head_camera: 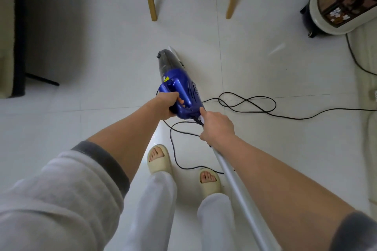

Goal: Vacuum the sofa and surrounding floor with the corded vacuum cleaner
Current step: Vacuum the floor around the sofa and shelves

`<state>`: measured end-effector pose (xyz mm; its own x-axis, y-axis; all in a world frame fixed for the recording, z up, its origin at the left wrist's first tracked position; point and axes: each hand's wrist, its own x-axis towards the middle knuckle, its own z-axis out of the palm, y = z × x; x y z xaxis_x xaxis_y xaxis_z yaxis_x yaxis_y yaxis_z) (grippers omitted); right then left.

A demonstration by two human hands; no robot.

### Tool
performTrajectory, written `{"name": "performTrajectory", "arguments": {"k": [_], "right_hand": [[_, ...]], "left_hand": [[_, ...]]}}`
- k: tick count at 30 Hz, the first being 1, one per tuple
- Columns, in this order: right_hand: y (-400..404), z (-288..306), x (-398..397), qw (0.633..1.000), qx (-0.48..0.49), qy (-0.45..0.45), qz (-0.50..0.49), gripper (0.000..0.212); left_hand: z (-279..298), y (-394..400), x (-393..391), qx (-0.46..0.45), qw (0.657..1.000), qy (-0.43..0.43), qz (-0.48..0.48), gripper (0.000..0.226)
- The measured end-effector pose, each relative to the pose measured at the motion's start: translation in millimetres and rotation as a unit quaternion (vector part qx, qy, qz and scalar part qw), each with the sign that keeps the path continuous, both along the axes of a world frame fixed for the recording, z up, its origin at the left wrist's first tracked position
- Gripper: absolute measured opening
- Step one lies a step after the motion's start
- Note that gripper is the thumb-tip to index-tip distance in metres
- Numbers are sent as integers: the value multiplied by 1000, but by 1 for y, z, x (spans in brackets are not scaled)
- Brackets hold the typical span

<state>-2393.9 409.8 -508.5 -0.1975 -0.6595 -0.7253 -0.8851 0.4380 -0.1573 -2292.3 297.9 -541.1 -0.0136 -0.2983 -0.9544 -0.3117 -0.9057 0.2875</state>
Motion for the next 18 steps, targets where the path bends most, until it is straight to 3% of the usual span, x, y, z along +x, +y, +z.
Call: {"name": "performTrajectory", "arguments": {"k": [10,18], "right_hand": [[-83,-17,65,999,-29,16,-22,54],[-83,-15,78,1000,-8,-5,-29,54]], "left_hand": [[-10,-87,56,-8,1000,-2,8,13],[-4,-89,71,-1,1000,-13,-15,15]]}}
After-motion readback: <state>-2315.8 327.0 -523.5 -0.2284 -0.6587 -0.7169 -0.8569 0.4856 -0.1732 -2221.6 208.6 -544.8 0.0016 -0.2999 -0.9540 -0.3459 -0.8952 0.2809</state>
